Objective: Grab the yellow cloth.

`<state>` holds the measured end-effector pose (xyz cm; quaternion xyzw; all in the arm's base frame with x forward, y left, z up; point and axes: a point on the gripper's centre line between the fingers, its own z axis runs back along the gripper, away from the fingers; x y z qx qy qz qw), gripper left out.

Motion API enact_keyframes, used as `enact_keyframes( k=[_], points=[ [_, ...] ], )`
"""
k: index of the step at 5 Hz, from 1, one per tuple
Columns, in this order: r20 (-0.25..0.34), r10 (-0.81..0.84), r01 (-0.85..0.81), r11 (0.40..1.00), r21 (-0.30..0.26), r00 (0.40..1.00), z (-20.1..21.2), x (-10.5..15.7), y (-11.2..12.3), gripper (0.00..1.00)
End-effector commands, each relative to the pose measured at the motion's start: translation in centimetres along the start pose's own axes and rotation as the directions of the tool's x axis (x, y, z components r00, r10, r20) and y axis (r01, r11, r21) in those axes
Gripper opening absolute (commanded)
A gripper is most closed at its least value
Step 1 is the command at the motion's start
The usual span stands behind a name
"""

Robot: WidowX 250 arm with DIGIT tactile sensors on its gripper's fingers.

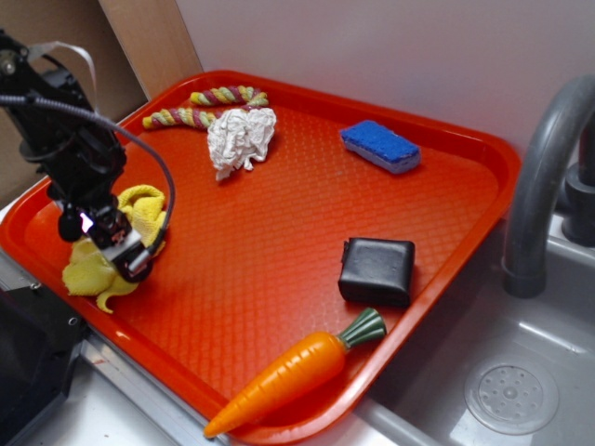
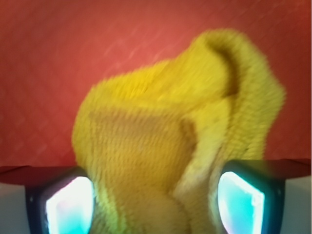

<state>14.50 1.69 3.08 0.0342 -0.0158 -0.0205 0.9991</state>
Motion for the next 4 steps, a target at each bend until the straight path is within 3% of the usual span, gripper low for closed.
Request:
enact_keyframes(
  k=[1,2,4],
  points=[
    [-0.015,-0.007,0.007,1.0,0.021,1.0,-1.0,-0.4,0.6,1.0],
    [-0.01,0.02,-0.019,0.998,0.066,1.0,-1.0,0.1,2.1,0.0],
    [-0.02,0.026,-0.024,0.994,0.106,0.999,-1.6,0.4,3.2,0.0]
  ],
)
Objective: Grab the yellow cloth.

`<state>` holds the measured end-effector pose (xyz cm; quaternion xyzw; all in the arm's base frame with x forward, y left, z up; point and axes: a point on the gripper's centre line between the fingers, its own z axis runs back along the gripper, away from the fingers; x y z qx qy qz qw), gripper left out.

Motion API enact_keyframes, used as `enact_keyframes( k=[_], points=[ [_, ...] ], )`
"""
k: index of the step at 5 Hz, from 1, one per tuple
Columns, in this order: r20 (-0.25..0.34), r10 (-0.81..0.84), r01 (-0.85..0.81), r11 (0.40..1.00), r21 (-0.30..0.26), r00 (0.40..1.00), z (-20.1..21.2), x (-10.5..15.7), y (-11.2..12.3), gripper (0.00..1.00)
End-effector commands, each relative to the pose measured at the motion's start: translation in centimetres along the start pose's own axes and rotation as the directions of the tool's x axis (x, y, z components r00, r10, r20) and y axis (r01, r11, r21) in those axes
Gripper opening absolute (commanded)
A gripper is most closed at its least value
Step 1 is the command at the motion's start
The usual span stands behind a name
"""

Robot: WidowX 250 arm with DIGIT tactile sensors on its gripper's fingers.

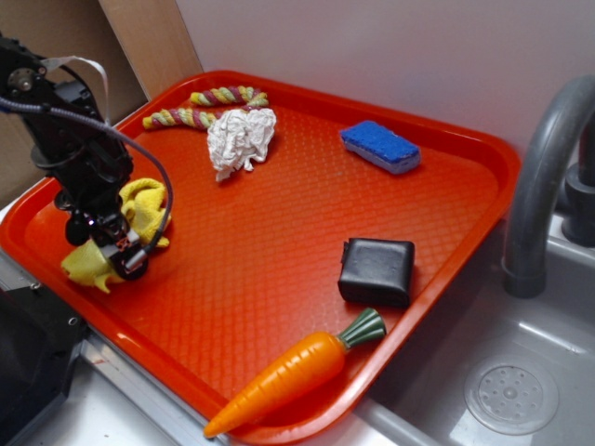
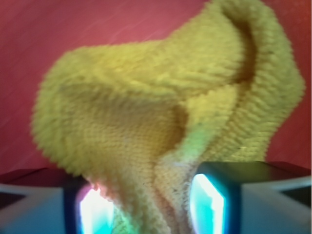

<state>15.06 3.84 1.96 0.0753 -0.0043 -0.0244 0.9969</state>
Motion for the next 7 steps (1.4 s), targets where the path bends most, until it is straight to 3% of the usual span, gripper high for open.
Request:
enact_keyframes(
  k=[1,2,3,4,5,7],
  points=[
    [0.011,0.03,-0.031,0.999,0.041,0.999,0.3,-0.1,1.2,0.0],
    [0.035,0.06,-0.062,0.996,0.06,0.998,3.1,0.3,1.9,0.0],
    [0.155,0.151,-0.157,0.987,0.024,0.976,8.1,1.9,2.2,0.0],
    [0.185,0.182,-0.194,0.98,0.051,0.966,13.4,4.6,1.2,0.0],
    [0.205,0.201,-0.215,0.976,0.048,0.958,18.9,7.2,-1.0,0.0],
    [0.166,0.207,-0.213,0.977,0.023,0.964,28.0,6.2,0.5,0.0]
  ],
)
